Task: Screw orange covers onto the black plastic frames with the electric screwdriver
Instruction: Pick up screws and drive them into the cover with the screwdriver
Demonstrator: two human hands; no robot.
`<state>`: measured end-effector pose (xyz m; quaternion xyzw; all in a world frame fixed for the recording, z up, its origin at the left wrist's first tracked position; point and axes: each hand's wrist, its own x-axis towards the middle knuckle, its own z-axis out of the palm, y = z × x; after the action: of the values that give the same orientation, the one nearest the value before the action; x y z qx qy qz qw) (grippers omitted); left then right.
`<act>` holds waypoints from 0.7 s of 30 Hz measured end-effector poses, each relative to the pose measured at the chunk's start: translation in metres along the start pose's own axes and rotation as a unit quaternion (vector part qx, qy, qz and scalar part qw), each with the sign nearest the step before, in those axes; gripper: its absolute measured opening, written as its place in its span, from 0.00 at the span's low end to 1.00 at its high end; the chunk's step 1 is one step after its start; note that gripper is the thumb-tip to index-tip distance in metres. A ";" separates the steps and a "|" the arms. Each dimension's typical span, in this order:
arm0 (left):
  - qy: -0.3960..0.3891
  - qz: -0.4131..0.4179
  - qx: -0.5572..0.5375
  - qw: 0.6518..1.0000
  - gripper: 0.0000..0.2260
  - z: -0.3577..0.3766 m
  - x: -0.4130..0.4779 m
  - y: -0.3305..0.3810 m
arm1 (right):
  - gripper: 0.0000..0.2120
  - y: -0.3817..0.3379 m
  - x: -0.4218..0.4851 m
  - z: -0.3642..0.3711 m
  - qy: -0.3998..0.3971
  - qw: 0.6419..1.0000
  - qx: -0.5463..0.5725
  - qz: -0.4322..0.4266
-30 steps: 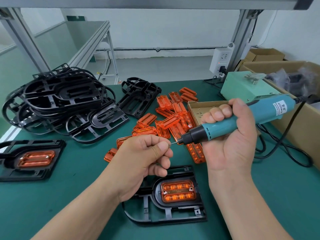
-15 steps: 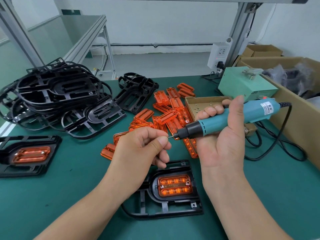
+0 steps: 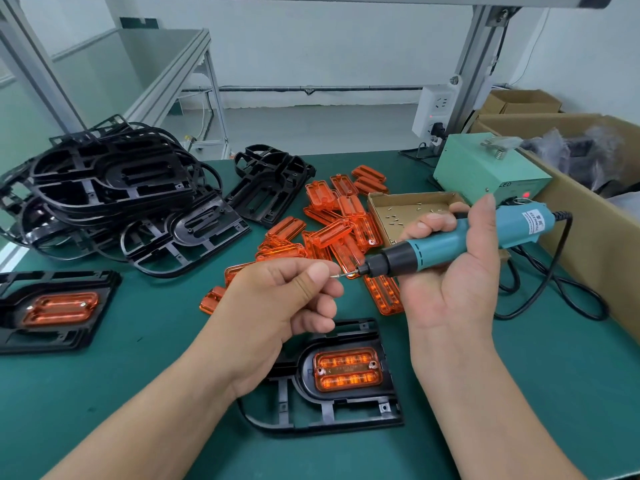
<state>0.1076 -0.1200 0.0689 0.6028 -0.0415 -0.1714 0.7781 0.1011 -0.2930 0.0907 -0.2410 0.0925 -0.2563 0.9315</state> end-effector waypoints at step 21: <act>-0.014 0.117 0.467 0.876 0.03 -0.011 -0.005 -0.001 | 0.08 -0.039 0.012 -0.031 -0.160 0.972 -0.172 0.011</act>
<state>0.1060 -0.1087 0.0654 0.8846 -0.1976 -0.0481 0.4197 0.0852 -0.3411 0.0823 -0.4341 -0.0128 -0.1843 0.8817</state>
